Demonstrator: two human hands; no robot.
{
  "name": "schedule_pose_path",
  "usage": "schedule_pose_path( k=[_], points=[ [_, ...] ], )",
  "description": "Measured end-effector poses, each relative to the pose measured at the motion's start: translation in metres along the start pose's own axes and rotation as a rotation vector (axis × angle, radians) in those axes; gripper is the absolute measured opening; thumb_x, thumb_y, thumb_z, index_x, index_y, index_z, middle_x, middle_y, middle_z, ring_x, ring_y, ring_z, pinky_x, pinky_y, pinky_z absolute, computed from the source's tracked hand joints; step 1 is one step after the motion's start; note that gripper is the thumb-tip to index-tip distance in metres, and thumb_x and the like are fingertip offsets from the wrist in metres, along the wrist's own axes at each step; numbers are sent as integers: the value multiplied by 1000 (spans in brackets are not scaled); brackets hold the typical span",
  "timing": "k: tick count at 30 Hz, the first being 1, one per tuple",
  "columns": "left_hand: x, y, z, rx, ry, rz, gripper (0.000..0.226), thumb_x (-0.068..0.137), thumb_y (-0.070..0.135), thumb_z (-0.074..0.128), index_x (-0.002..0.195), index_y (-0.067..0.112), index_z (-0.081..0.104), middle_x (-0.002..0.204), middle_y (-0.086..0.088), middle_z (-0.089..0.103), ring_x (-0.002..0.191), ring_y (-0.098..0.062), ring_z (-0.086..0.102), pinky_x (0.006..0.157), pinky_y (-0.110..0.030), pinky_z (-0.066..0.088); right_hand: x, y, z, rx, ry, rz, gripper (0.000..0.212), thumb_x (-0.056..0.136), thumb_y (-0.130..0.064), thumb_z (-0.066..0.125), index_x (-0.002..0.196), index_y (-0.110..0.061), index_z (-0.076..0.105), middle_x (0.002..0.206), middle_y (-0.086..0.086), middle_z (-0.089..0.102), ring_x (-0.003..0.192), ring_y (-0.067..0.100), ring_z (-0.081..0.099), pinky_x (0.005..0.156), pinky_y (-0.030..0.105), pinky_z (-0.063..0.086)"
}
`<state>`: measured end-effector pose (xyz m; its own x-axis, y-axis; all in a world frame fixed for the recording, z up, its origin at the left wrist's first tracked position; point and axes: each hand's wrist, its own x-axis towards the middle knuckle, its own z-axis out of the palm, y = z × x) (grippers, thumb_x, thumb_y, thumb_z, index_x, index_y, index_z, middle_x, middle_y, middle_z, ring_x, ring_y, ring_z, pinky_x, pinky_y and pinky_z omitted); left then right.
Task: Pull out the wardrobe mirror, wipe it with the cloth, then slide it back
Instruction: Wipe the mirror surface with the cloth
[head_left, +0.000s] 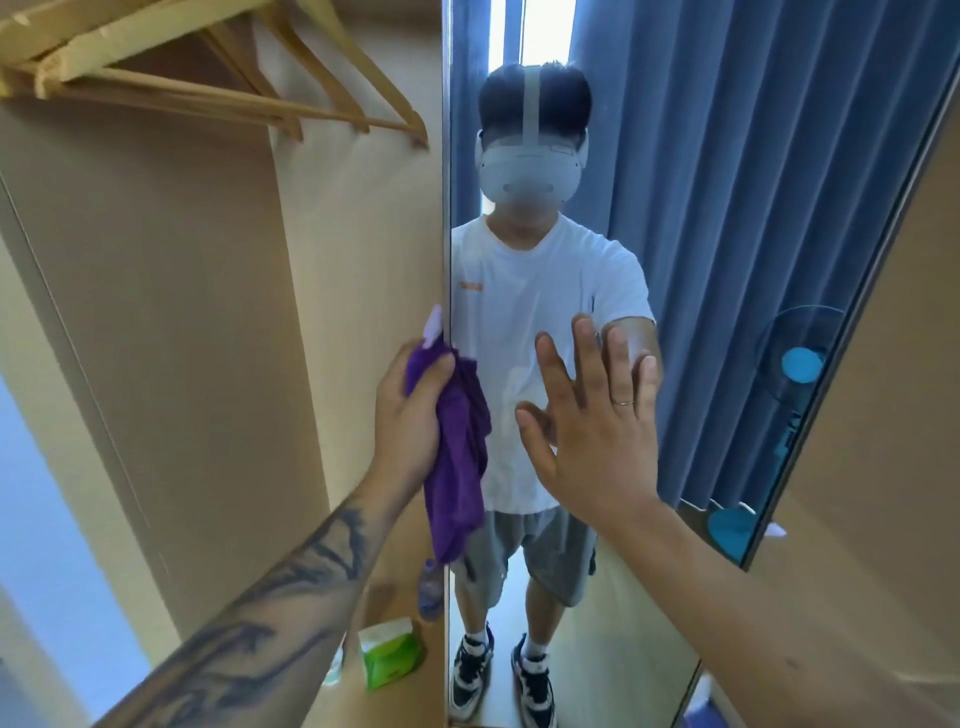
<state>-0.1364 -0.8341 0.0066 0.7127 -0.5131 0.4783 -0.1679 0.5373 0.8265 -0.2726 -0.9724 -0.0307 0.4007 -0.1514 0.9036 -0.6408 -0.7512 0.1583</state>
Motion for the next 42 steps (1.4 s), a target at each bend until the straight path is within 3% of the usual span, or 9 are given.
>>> schedule_pose_path(
  k=[3, 7, 18, 24, 27, 32, 35, 39, 42],
  points=[
    [43, 48, 21, -12, -2, 128, 11, 94, 24, 66, 85, 29, 70, 77, 10, 68, 75, -8, 65, 72, -23, 52, 0, 0, 5, 1, 18, 0, 77, 105, -56, 42, 169, -24, 12, 176, 11, 4, 162, 37, 4, 128, 57, -2],
    [84, 89, 39, -53, -2, 226, 8, 94, 24, 67, 87, 21, 68, 78, 4, 62, 77, -15, 58, 78, -33, 51, 1, 1, 8, -1, 32, 1, 78, 104, -57, 44, 169, -24, 14, 176, 10, 4, 162, 36, 3, 128, 57, -3],
    [-16, -38, -1, 112, 62, 77, 11, 99, 33, 60, 91, 32, 67, 80, 11, 66, 74, -7, 63, 72, -19, 51, 1, -4, 3, 50, 42, 18, 74, 103, -50, 50, 166, -20, 25, 175, 13, 12, 161, 38, 9, 127, 63, 10],
    [10, 2, 11, 84, 30, 131, 18, 98, 27, 62, 84, 36, 68, 76, 13, 65, 72, -4, 61, 69, -17, 50, 1, -1, 2, 30, 41, 2, 74, 104, -53, 50, 166, -21, 26, 174, 13, 15, 160, 39, 13, 127, 63, 14],
    [56, 57, 33, 14, 44, 226, 6, 94, 27, 66, 90, 26, 70, 82, 6, 68, 78, -11, 63, 75, -25, 53, 0, 0, 3, 33, 46, 5, 75, 104, -52, 51, 166, -21, 25, 174, 13, 15, 160, 39, 14, 127, 63, 15],
    [113, 127, 58, -79, 42, 227, 15, 86, 26, 71, 92, 13, 72, 89, -8, 67, 81, -23, 63, 90, -53, 59, 0, 1, 3, 40, 67, 3, 74, 102, -51, 54, 166, -22, 27, 173, 12, 19, 161, 37, 15, 127, 62, 15],
    [102, 110, 56, -47, 57, 255, 11, 91, 25, 68, 95, 16, 71, 89, -3, 68, 83, -19, 64, 88, -46, 59, 0, -1, 5, 47, 76, 18, 75, 102, -50, 54, 166, -23, 25, 174, 12, 18, 161, 37, 13, 127, 62, 14],
    [51, 37, 37, 84, 133, 249, 7, 99, 26, 62, 101, 21, 68, 81, 17, 67, 75, -1, 63, 72, -16, 50, 0, -1, 7, 66, 66, 13, 75, 105, -51, 49, 168, -24, 21, 174, 12, 15, 161, 36, 10, 126, 64, 18],
    [4, -18, 17, 129, 134, 158, 11, 100, 30, 59, 100, 34, 69, 83, 18, 68, 77, -1, 64, 73, -14, 49, -1, 0, 8, 70, 67, 14, 72, 105, -52, 46, 167, -23, 24, 174, 11, 17, 161, 36, 12, 125, 64, 18]
  ],
)
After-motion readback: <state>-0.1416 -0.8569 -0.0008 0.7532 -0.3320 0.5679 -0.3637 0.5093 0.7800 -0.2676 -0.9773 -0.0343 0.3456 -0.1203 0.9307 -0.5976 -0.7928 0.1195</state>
